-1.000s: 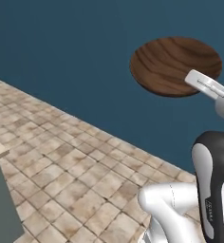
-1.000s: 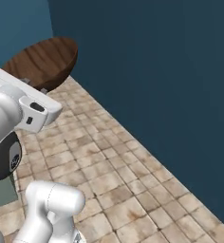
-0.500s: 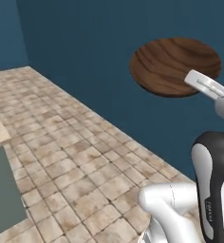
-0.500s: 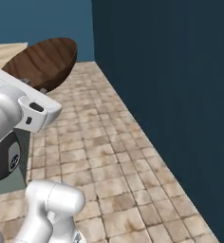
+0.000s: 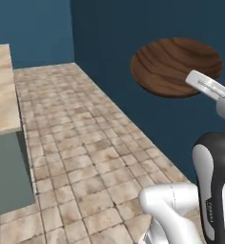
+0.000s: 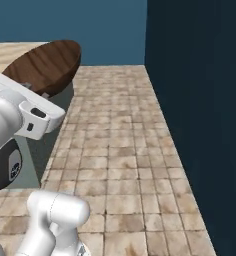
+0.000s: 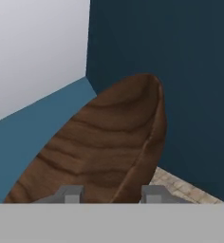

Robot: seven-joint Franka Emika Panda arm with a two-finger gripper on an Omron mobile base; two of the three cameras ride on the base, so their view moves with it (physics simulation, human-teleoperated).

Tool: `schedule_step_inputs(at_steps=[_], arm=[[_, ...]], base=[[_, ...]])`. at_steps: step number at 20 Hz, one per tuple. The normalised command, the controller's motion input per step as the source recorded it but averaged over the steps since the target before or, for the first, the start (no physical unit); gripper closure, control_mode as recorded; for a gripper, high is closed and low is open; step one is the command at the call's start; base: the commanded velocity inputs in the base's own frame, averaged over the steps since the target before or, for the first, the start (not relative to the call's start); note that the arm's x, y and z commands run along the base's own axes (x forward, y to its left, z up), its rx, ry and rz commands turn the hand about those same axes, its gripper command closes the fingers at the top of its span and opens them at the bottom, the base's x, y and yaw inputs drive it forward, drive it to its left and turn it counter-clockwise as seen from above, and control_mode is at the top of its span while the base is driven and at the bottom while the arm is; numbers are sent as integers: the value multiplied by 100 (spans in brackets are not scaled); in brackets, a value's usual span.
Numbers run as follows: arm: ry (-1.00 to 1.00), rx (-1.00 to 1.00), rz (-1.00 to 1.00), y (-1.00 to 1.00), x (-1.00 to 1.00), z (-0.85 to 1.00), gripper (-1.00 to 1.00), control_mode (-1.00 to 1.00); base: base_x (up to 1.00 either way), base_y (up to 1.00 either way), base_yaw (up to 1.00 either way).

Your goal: Pick up the bowls from the cabinet and place each bowl in front of a stool on the dining counter.

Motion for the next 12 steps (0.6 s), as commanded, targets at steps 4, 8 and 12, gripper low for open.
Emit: schedule_step_inputs(at_steps=[4,8,12], arm=[[0,0,0,0,0,0,100,100],[0,0,0,0,0,0,100,100],[0,0,0,0,0,0,100,100]], base=[[0,-61,49],[0,-42,50],[0,-20,52]])
